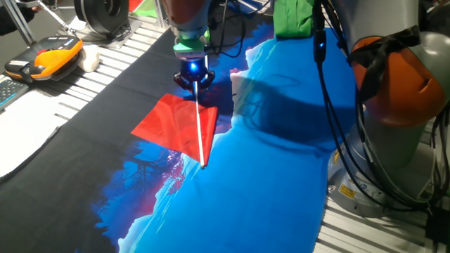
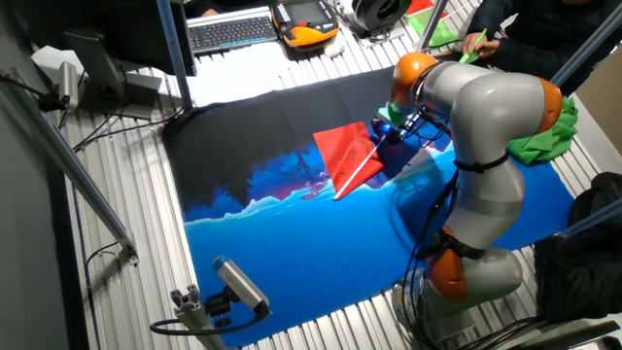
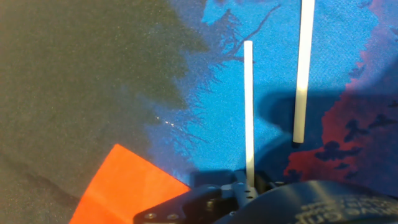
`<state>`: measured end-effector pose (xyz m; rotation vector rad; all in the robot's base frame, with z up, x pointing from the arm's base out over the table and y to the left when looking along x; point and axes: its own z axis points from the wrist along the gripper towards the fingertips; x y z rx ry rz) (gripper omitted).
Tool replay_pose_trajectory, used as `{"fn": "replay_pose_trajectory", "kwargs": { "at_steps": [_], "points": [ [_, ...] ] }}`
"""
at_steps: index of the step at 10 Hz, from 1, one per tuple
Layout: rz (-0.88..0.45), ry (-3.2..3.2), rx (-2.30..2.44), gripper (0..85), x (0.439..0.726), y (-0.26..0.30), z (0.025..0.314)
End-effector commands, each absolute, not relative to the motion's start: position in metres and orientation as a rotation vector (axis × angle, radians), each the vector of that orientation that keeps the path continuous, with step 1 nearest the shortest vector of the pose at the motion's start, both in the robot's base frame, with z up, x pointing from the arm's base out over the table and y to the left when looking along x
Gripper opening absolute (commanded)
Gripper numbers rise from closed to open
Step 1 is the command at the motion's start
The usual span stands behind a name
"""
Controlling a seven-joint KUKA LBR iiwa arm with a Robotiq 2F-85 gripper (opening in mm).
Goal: Wave the flag
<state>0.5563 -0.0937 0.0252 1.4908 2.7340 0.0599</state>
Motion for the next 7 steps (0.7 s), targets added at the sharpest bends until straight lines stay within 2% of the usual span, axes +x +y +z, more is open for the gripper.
{"fn": "replay_pose_trajectory", "kwargs": {
  "at_steps": [1,4,7],
  "points": [
    [0.061,2.737,1.483,0.0,0.556,-0.094,0.026],
    [0.081,2.758,1.446,0.0,0.554,-0.095,0.033],
    [0.155,2.760,1.483,0.0,0.551,-0.092,0.044]
  ]
}}
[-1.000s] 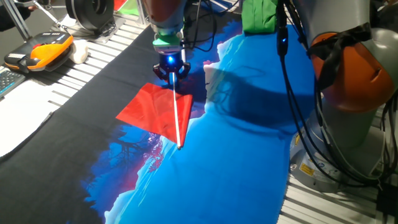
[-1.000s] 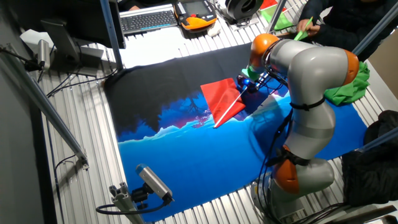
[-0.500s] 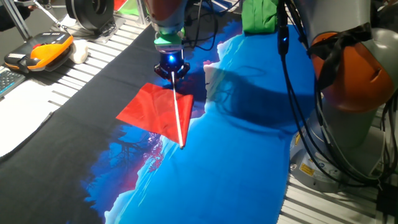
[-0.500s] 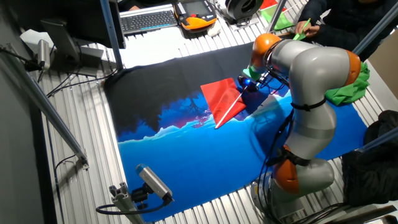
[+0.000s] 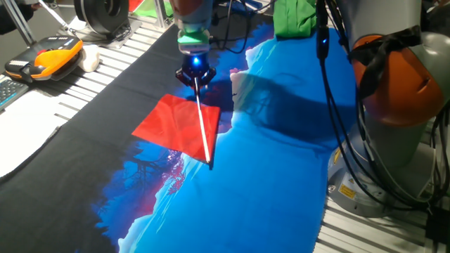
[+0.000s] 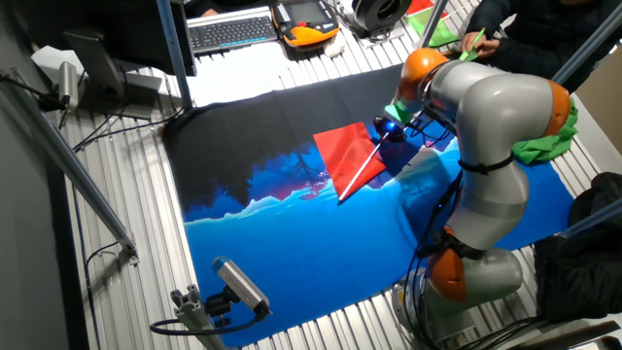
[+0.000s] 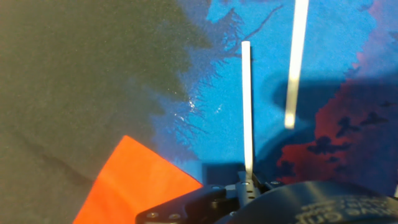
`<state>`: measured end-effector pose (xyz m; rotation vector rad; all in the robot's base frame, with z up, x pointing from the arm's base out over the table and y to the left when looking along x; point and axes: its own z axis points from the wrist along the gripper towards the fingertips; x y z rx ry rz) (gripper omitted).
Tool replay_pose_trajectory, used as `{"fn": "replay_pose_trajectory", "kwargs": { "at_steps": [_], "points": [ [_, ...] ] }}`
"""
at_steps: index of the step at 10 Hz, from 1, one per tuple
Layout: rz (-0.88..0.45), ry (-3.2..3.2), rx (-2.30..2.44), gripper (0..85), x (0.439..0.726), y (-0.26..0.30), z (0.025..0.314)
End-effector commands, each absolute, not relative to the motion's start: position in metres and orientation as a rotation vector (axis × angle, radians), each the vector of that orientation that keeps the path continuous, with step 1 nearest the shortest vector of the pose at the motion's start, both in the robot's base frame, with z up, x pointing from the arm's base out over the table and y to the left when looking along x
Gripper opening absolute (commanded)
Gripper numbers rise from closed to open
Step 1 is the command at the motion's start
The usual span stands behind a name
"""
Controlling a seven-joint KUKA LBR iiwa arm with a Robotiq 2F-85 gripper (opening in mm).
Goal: Wave the flag
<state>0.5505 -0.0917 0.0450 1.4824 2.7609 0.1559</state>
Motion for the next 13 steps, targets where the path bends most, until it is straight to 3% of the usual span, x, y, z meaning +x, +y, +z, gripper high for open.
{"fn": "replay_pose_trajectory", "kwargs": {
  "at_steps": [1,8,10,13],
  "points": [
    [0.156,2.758,1.484,0.0,0.549,-0.092,0.050],
    [0.190,2.802,1.423,0.0,0.544,-0.101,0.123],
    [0.156,2.814,1.395,0.0,0.544,-0.101,0.123],
    [0.002,2.804,1.367,0.0,0.544,-0.101,0.123]
  ]
}}
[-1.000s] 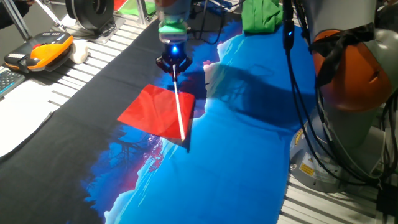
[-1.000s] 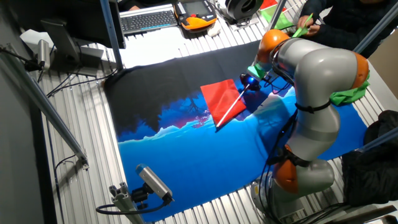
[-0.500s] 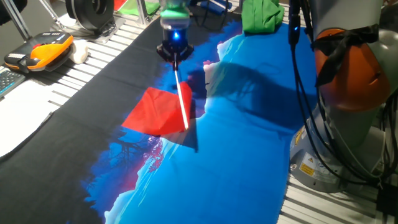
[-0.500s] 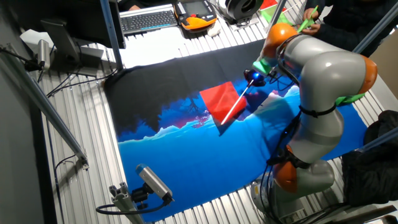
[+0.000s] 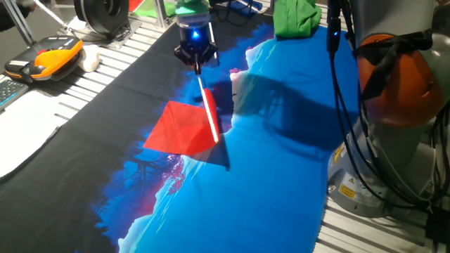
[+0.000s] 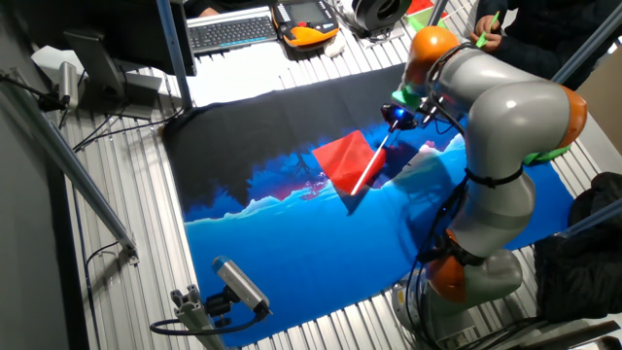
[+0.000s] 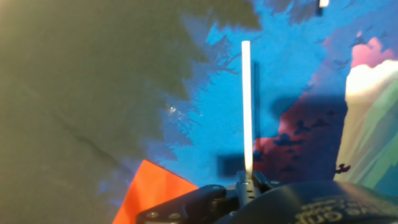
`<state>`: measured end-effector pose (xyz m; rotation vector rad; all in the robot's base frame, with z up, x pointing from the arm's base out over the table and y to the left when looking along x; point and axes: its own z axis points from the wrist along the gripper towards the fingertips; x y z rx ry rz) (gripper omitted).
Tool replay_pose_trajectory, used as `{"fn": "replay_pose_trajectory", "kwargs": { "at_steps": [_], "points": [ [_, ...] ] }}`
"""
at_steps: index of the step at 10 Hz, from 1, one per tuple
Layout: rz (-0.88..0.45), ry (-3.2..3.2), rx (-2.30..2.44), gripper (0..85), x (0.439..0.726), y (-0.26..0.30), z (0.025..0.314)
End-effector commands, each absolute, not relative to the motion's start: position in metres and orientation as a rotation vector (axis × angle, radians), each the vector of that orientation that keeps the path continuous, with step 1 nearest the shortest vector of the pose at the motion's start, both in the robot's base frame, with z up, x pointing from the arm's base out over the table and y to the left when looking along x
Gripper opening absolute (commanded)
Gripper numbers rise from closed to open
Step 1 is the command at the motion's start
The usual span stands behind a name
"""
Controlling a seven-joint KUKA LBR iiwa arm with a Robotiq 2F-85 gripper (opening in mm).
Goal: Wave the flag
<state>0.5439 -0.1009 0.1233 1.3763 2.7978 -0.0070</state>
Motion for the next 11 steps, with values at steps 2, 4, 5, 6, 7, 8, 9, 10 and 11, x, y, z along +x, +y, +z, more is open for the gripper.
{"fn": "replay_pose_trajectory", "kwargs": {
  "at_steps": [2,4,5,6,7,8,9,10,11],
  "points": [
    [0.008,2.785,1.409,0.0,0.544,-0.101,0.123],
    [0.080,2.788,1.427,0.0,0.544,-0.101,0.123],
    [0.074,2.788,1.427,0.0,0.544,-0.101,0.123],
    [0.066,2.790,1.417,0.0,0.544,-0.101,0.123],
    [0.078,2.793,1.414,0.0,0.544,-0.101,0.123],
    [0.096,2.797,1.424,0.0,0.544,-0.101,0.123],
    [0.102,2.794,1.437,0.0,0.544,-0.101,0.123],
    [0.128,2.793,1.456,0.0,0.542,-0.101,0.138],
    [0.167,2.795,1.473,0.0,0.540,-0.102,0.166]
  ]
}}
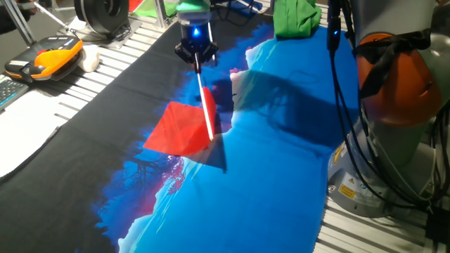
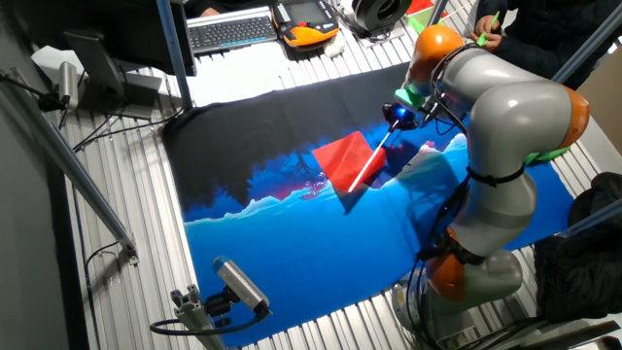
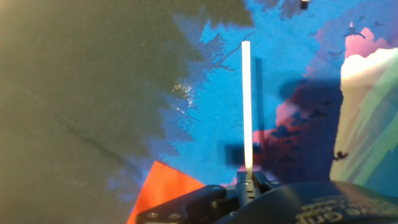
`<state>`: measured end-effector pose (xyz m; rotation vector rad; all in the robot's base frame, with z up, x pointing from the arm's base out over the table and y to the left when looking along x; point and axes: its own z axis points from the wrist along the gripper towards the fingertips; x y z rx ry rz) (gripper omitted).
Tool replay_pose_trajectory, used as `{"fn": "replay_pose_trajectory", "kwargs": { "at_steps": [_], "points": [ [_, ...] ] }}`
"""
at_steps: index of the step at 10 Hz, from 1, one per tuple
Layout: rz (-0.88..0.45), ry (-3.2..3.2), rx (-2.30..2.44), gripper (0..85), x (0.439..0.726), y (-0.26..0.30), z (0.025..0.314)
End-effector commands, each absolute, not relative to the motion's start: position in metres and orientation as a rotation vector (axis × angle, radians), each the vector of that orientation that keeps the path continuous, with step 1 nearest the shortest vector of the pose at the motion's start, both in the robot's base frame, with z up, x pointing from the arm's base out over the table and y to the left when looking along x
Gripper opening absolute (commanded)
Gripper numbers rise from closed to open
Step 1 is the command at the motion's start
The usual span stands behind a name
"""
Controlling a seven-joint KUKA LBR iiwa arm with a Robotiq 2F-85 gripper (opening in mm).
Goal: Wave the flag
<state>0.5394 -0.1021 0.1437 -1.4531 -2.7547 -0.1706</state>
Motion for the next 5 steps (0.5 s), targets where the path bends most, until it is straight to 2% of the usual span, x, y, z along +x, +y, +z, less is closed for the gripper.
{"fn": "replay_pose_trajectory", "kwargs": {
  "at_steps": [1,3,5],
  "points": [
    [-0.187,-2.747,-1.455,0.0,0.537,-0.102,0.187],
    [-0.176,-2.751,-1.432,0.0,0.528,-0.106,0.218],
    [-0.222,-2.759,-1.382,0.0,0.517,-0.119,0.245]
  ]
}}
